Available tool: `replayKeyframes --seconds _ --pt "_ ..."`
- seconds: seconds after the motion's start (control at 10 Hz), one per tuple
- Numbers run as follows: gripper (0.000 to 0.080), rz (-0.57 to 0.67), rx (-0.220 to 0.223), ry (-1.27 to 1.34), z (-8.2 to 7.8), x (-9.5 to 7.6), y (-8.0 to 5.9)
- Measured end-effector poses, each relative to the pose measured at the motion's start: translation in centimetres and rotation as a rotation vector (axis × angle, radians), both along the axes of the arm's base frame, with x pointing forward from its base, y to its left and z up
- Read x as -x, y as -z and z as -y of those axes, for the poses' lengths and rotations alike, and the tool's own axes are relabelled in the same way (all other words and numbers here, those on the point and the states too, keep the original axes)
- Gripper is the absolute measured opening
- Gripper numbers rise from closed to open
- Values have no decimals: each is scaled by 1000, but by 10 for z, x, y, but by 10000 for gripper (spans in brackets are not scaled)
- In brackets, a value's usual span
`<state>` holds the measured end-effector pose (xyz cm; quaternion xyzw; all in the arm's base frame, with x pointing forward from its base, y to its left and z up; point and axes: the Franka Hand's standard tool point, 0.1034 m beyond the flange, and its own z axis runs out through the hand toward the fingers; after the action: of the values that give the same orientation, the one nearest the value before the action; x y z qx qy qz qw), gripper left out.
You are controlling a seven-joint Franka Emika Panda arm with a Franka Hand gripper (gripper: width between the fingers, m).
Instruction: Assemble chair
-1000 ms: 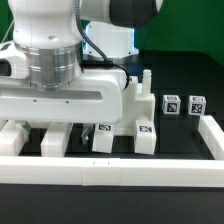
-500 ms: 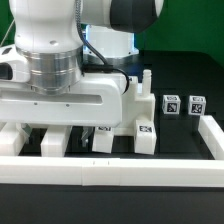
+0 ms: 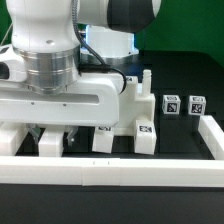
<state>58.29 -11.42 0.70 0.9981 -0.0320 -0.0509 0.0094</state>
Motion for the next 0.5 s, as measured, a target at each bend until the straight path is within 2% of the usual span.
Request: replayKeyframes --seconds 0.2,0.5 --pt "284 9 -4 1 -1 -2 -9" --pt "284 32 -25 -13 -2 -3 -43"
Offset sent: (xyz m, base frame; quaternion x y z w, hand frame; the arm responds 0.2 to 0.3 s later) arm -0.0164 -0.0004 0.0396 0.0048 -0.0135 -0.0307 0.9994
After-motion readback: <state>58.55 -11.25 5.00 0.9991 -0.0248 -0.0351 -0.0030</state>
